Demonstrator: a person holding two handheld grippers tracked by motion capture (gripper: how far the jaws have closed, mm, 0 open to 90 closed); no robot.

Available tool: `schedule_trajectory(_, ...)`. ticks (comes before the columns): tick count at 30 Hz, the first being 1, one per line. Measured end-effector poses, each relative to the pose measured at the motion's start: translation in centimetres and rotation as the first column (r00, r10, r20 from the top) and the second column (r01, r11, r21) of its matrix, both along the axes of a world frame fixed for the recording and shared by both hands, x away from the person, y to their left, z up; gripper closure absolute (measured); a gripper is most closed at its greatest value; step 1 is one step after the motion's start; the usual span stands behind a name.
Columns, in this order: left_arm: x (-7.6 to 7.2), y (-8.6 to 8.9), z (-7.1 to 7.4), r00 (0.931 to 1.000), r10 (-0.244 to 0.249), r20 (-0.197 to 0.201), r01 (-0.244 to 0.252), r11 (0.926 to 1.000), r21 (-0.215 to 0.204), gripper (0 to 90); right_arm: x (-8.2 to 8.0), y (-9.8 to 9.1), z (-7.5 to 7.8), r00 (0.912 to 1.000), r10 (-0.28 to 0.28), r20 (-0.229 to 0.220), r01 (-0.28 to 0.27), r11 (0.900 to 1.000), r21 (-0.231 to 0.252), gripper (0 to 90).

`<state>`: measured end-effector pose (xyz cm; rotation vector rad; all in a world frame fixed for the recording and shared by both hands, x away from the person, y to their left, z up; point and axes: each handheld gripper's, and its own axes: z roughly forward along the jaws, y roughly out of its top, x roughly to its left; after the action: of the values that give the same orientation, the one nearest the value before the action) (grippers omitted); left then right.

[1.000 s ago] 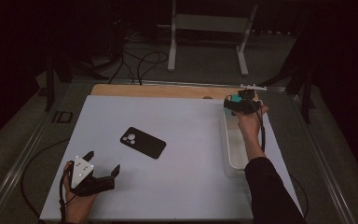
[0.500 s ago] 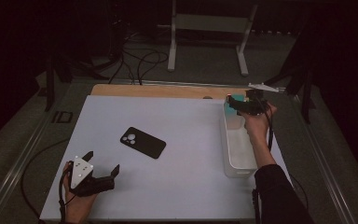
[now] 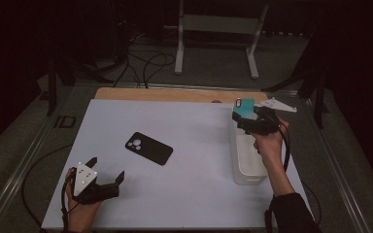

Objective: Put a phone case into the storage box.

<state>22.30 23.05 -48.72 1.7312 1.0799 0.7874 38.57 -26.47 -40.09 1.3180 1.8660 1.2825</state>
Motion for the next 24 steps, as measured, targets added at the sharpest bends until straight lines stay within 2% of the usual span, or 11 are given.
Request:
schedule_trajectory(5,-0.1,-0.1,0.0,1.0000,-0.001,0.003,0.001,1.0000,0.006,0.1,-2.3,0.8,-0.4,0.9982,0.056,0.025,-0.055,0.9984,-0.011,9.0)
schedule_trajectory(8,0.0,-0.1,0.0,1.0000,0.000,0.003,0.000,1.0000,0.005,0.1,-3.7,1.2,-0.8,0.9959,0.080,0.044,-0.078,0.9964,-0.033,9.1)
schedule_trajectory(11,0.0,-0.1,0.0,1.0000,-0.001,0.003,0.001,1.0000,0.003,0.1,-5.0,1.5,-1.3,0.9941,0.087,0.064,-0.085,0.9957,-0.039,9.0)
schedule_trajectory(14,0.0,-0.1,0.0,1.0000,-0.001,0.001,0.001,1.0000,0.001,0.1,-6.1,1.7,-1.8,0.9934,0.095,0.064,-0.093,0.9948,-0.043,9.0)
schedule_trajectory(17,0.0,0.0,0.0,1.0000,0.000,0.001,0.000,1.0000,0.004,0.1,-7.1,1.9,-2.0,0.9899,0.110,0.090,-0.109,0.9939,-0.019,9.1)
schedule_trajectory(19,0.0,0.0,0.0,1.0000,0.001,0.001,-0.001,1.0000,0.004,0.1,-7.5,2.0,-2.1,0.9884,0.114,0.100,-0.112,0.9933,-0.027,9.1)
schedule_trajectory(20,0.0,0.0,0.1,1.0000,0.000,0.002,0.000,1.0000,0.005,0.1,-8.0,2.2,-2.6,0.9880,0.120,0.097,-0.116,0.9921,-0.048,9.1)
schedule_trajectory(24,0.0,0.0,0.1,1.0000,0.002,0.003,-0.002,1.0000,-0.002,0.1,-9.0,2.2,-3.6,0.9858,0.132,0.104,-0.126,0.9901,-0.063,9.1)
